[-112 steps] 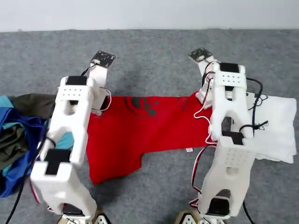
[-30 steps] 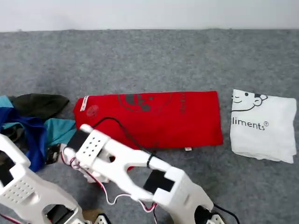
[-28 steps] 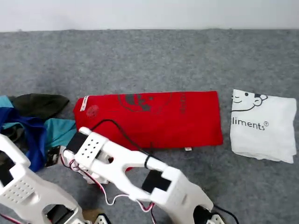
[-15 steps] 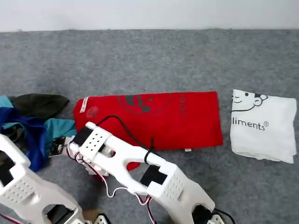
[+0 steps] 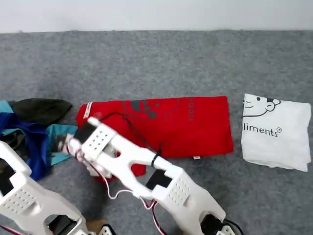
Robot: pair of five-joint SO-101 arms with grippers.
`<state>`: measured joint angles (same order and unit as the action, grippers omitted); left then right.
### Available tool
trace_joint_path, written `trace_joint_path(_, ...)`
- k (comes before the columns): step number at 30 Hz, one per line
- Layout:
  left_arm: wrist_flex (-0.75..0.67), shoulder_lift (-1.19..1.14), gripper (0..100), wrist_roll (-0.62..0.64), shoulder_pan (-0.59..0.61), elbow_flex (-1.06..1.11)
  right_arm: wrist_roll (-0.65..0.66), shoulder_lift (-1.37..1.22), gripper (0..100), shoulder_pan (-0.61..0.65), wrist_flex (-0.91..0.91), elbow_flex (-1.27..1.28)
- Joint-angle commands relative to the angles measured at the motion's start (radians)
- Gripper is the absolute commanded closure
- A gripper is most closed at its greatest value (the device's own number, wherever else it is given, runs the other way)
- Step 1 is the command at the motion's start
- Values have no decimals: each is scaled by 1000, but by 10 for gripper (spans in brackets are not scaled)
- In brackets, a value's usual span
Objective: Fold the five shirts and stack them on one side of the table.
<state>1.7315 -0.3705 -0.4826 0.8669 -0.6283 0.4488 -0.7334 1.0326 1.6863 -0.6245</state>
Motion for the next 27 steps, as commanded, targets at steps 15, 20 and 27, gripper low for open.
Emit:
trace_joint_path(15, 21, 57, 985, -2, -2, 2, 160, -54, 960, -255, -68, -255)
trace_joint_path(20, 21, 57, 985, 0, -2, 4, 157, -114, 876, -306, -127, -255)
trace_joint_path(27, 20, 63, 985, -2, -2, 91, 109, -117, 858, -367, -197, -256)
